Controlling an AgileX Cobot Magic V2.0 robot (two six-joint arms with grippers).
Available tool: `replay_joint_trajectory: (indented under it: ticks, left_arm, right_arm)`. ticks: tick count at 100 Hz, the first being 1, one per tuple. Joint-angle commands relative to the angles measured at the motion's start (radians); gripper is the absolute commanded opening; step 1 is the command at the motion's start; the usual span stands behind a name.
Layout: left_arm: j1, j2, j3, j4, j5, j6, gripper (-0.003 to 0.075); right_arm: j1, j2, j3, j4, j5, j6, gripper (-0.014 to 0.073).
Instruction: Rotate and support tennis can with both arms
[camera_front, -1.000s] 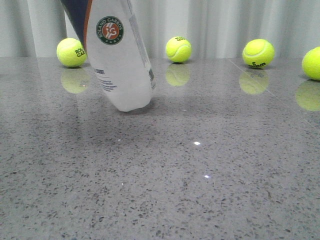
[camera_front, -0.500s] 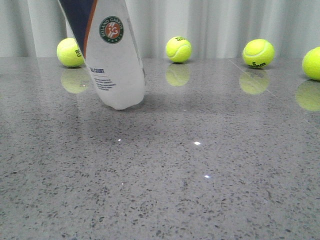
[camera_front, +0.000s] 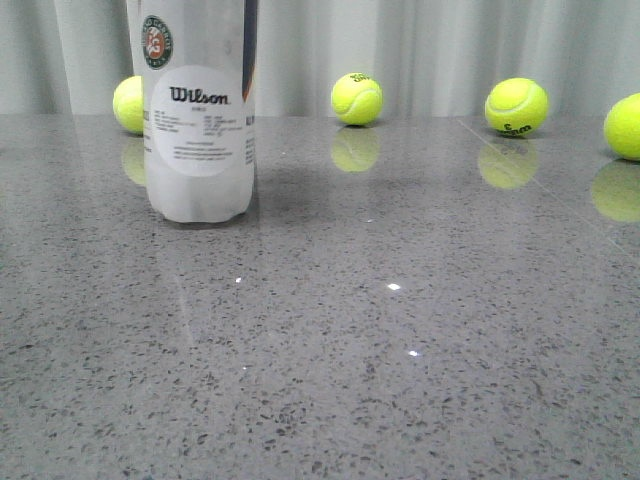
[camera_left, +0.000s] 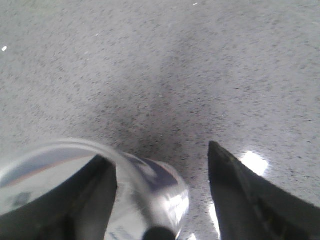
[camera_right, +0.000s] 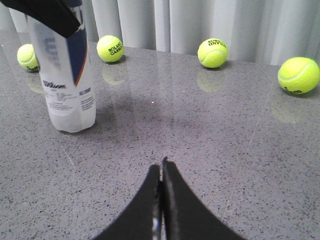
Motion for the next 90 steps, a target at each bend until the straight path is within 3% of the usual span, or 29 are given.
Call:
replay_joint_trajectory:
  ticks: [1,39,57,71,90]
  left_arm:
    - [0.015,-0.043,-0.037,-0.023,0.017,-0.014,0.0397]
    - [0.017,-0.053,-0.037,-0.077,0.012,-0.014,0.0388]
    - [0.017,-0.111,-0.038,-0.091,-0.084,-0.014,0.0377]
    - [0.017,-0.177,-0.038,-0.097,-0.147,-0.048,0.0287]
    - [0.017,-0.280,0.128,-0.121,-0.292,-0.059,0.0022]
  right_arm:
    - [-0.006,0.005,-0.026,0.004,-0.071,0.000,-0.0060]
    - [-0.006,0.005,-0.026,0.004,-0.071,0.000,-0.0060]
    - [-0.006,0.005,-0.026,0.004,-0.071,0.000,-0.0060]
    - [-0.006,0.005,-0.026,0.004,-0.071,0.000,-0.0060]
    - [-0.006,0.005,-0.026,0.004,-0.071,0.000,-0.0060]
